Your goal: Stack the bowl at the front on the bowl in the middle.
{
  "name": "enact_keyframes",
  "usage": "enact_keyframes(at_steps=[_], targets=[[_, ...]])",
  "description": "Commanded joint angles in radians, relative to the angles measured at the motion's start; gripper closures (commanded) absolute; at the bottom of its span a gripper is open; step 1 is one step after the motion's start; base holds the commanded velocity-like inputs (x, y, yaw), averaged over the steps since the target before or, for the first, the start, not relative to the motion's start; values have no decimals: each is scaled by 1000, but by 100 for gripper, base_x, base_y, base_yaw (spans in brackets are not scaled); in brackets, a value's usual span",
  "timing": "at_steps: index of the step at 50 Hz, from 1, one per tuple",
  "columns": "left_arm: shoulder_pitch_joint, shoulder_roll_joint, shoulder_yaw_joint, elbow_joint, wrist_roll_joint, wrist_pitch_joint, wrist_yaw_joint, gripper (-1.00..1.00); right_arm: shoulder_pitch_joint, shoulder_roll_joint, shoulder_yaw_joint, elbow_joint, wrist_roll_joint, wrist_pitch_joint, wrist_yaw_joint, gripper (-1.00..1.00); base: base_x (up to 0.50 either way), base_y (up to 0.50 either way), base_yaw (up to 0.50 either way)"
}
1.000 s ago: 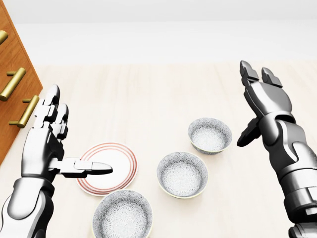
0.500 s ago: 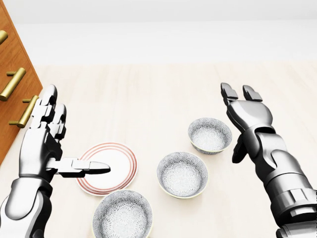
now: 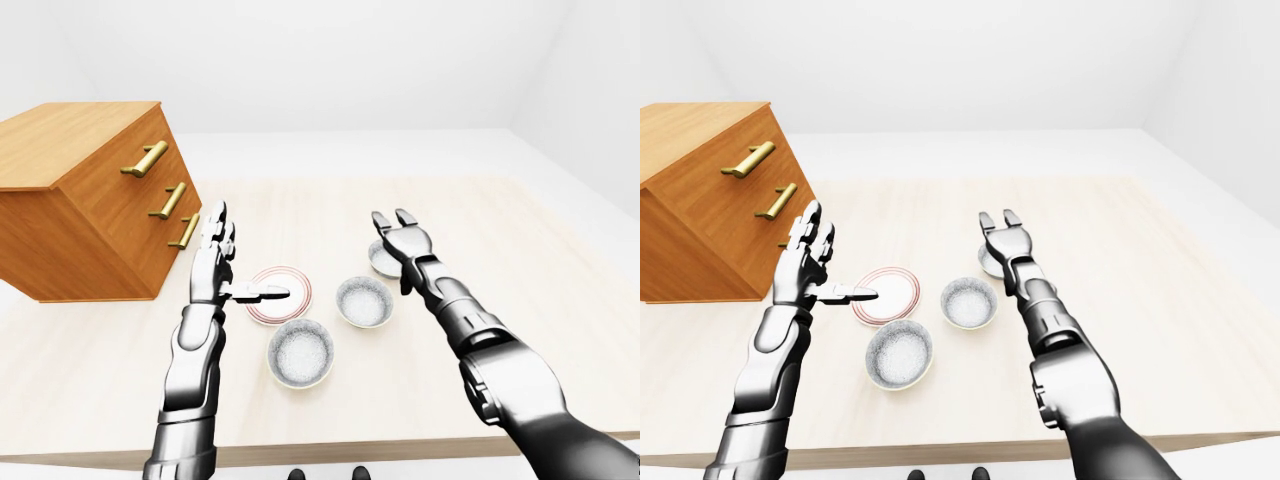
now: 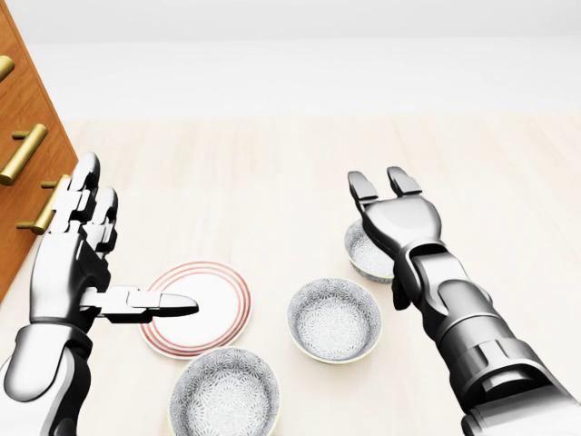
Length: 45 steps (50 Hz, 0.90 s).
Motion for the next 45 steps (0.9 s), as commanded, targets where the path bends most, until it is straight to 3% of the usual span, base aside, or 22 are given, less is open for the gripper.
enact_keyframes(at_steps=[1,28,42,43,45], targets=[[1,0,1,-2,-4,0,-1,-100,-40,56,-2,81,-11,0,20,-100,0,0,0],[0,-1,-2,-3,-3,0,-1,-100,10,8,19,117,-76,0,-74,-100,0,0,0],[4,-3,-4,1,1,0,0,-100,24,9,7,130,-71,0,-48,-100,0,0,0],[4,-3,-3,3,1,0,0,-100,21,11,6,131,-69,0,-44,-17,0,0,0],[5,-3,-4,4,1,0,0,-100,17,13,7,132,-70,0,-43,57,0,0,0]])
